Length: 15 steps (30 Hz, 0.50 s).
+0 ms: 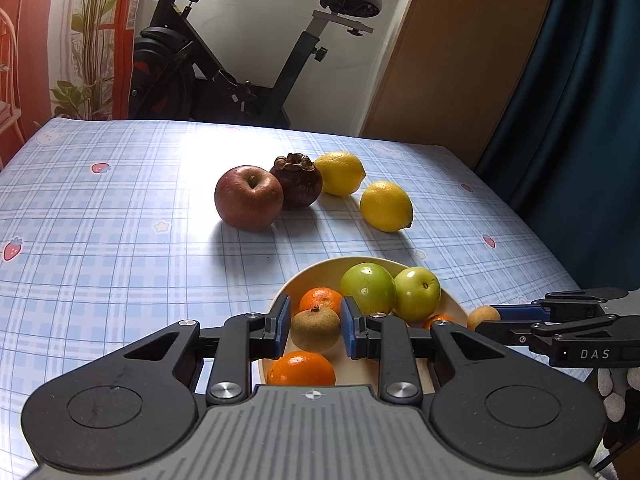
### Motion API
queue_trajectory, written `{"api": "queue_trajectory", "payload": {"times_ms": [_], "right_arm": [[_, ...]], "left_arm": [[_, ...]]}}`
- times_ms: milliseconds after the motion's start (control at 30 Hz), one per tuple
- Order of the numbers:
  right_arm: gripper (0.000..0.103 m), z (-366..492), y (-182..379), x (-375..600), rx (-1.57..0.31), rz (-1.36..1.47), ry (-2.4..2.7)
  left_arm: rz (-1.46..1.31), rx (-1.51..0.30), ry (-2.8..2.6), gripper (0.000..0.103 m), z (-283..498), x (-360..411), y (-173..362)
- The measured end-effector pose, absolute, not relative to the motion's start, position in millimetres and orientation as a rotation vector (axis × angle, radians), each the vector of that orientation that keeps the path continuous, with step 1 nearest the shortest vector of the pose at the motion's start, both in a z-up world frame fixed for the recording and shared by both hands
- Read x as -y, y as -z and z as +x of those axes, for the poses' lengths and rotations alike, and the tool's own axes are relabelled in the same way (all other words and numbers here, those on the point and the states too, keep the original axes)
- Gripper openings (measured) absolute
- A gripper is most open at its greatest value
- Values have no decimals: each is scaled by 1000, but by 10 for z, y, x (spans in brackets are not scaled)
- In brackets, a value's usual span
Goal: Organize fruits
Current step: 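Carry both held kiwis over the cream plate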
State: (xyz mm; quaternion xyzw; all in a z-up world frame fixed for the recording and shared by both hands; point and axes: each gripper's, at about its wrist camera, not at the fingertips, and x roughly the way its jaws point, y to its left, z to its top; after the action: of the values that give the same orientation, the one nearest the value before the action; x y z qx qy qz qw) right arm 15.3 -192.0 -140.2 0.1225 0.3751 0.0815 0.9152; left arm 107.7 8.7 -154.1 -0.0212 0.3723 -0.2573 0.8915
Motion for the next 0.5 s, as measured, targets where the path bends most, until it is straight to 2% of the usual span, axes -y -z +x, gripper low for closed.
{"api": "queue_trajectory", "payload": {"times_ms": [500], "right_arm": [[31, 254, 1666, 1703, -872, 166, -194]], "left_arm": [[64, -788, 545, 29, 1155, 78, 1721]]}}
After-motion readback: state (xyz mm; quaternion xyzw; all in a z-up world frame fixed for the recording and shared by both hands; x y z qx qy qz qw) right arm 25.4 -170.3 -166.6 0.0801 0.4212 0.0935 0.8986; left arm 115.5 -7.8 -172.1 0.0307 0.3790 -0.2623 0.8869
